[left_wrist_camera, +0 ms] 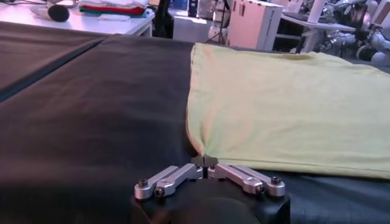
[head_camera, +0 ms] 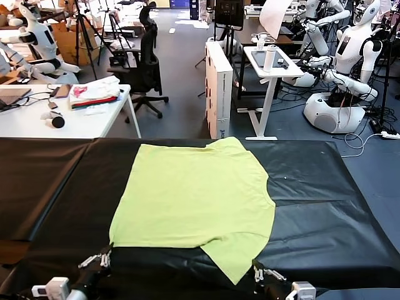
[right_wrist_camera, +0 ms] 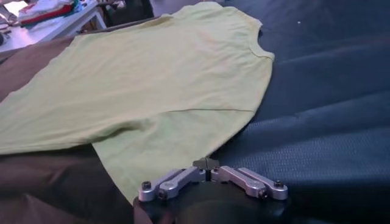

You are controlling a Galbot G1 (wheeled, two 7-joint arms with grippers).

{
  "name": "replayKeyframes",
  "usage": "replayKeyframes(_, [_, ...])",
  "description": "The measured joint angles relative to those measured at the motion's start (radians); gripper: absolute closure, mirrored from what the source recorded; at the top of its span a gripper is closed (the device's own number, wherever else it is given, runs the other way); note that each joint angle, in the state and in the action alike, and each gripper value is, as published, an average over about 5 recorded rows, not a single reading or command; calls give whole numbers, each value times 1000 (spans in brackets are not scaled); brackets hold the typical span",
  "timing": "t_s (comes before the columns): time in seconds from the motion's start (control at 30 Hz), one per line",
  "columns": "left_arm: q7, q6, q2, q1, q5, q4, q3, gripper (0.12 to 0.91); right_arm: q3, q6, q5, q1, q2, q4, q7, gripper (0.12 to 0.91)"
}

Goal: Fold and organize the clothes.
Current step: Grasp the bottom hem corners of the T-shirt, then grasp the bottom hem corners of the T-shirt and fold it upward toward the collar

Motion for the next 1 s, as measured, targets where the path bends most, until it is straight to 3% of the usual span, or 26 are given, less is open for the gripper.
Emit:
replayKeyframes(0.27, [-9, -10, -1, 69, 0, -45, -36, 882, 19, 6, 9, -76, -1, 40, 2, 887])
replayKeyframes(0.43, [-14, -13, -2, 100, 0, -70, -53, 882, 33, 43, 26, -50, -7, 39, -40, 887])
replayKeyframes(0.6, [-16, -28, -14, 87, 22, -72, -50, 882, 54, 73, 43, 26, -21, 19, -87, 887])
replayKeyframes(0.8, [-6, -59, -35, 30, 73, -50, -27, 882, 53, 74, 78, 162, -37, -38, -95, 887])
replayKeyframes(1.0, [6, -50, -49, -62, 79, -21, 10, 882, 40, 72, 105, 306, -47, -139, -93, 887])
